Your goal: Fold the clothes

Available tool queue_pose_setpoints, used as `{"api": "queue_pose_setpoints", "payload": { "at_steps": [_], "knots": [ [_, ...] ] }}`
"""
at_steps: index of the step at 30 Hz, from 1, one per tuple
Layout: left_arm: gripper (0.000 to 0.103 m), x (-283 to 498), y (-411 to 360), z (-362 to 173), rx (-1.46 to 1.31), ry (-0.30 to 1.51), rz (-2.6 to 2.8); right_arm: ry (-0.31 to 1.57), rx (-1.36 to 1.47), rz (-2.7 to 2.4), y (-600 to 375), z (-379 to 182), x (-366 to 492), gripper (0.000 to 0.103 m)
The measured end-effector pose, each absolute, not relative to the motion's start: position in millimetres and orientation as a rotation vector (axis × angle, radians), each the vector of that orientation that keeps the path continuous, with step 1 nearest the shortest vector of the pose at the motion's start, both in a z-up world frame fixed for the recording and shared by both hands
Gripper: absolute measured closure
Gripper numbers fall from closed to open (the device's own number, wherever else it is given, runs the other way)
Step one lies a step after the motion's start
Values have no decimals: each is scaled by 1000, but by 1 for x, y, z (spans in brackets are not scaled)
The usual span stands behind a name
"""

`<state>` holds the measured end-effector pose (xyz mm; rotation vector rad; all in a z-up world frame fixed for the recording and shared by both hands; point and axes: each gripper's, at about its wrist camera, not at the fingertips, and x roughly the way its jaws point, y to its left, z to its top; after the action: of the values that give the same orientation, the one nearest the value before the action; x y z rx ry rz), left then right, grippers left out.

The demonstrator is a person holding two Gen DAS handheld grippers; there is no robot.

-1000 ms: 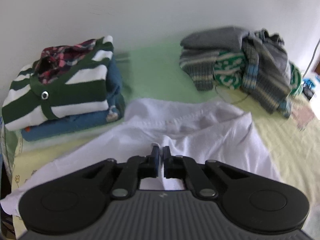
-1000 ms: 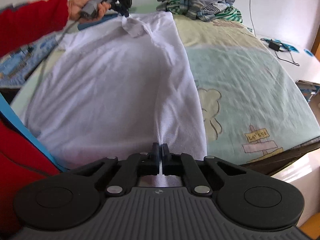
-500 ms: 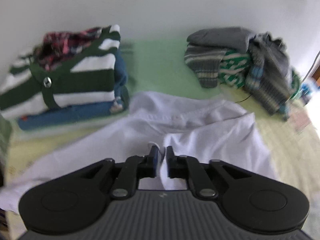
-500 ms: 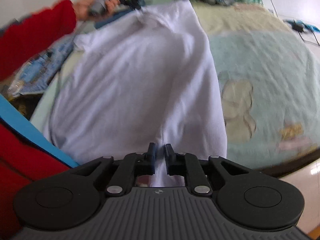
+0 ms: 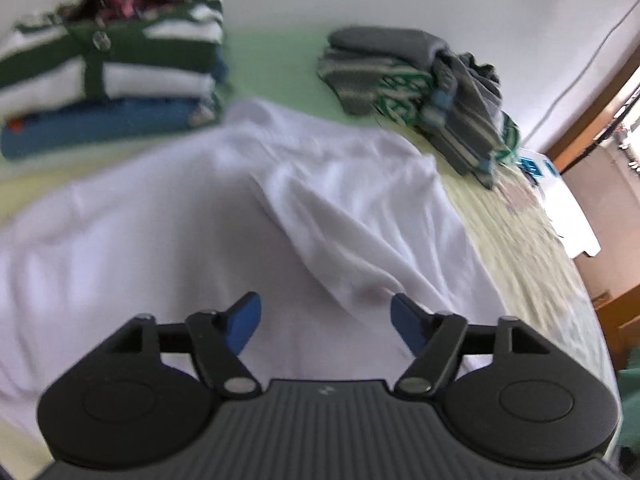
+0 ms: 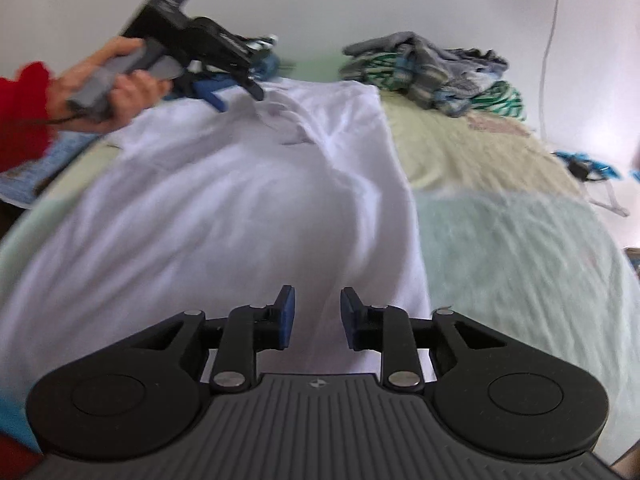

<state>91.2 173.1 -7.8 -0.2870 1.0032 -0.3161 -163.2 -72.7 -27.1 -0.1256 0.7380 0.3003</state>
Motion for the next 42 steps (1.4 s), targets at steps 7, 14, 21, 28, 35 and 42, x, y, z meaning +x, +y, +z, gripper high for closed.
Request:
{"api": "queue_pose_setpoints", "payload": {
  "at_steps": [7,14,21,28,35,42],
  "knots": [
    [63,95,131,-20,-243,990,-304,753,-62,258,-80,-35,-152,96],
    [103,88,135,7,-171,942,-293,737,18,262,-86,-22,-152,99],
    [103,97,148,25,-69,944,-196,772,165,352,-84,-19,-141,99],
    [100,99,147,-10,-39,1026,-185,805,130,404,-84,-26,-147,91],
    [97,93,144,-16,-16,1002,-173,945,41,534,-120,-6,-197,77],
    [97,90,137,-18,20,981,-160,1053,60,570,-107,-29,-225,84]
  ]
}}
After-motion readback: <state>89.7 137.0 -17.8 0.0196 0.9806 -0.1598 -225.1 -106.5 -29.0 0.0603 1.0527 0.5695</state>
